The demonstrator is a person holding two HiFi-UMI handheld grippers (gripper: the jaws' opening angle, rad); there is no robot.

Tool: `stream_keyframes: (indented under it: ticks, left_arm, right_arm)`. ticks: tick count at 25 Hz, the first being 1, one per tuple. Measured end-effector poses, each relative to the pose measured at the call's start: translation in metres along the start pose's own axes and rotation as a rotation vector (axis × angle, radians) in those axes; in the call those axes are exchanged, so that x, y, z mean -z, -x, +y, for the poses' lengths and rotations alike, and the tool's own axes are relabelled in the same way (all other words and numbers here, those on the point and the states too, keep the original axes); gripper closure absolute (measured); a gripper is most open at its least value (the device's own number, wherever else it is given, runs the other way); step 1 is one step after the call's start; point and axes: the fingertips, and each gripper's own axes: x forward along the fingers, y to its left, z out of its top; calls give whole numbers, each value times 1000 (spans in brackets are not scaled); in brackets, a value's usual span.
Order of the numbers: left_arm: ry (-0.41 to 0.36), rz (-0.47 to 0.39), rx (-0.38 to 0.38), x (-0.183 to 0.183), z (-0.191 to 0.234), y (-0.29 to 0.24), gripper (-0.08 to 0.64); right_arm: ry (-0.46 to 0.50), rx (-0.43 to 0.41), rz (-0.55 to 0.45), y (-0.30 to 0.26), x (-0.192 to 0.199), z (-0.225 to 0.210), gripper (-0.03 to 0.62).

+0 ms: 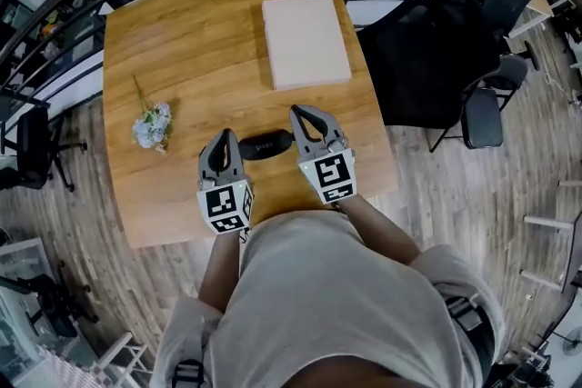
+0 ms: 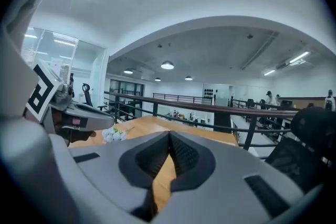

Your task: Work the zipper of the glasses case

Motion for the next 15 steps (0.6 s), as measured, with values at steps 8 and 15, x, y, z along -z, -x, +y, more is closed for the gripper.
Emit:
stream_keyframes:
  ticks: [8,15]
  left_arm:
    - [-28,-159,4,-65,-10,16,535]
    - [-75,-167,0,-69,-17,19,535]
  right_arm:
    - [-11,30,-131,26,-54,-10,568]
    - [-10,52,-144,34,-55,-17,568]
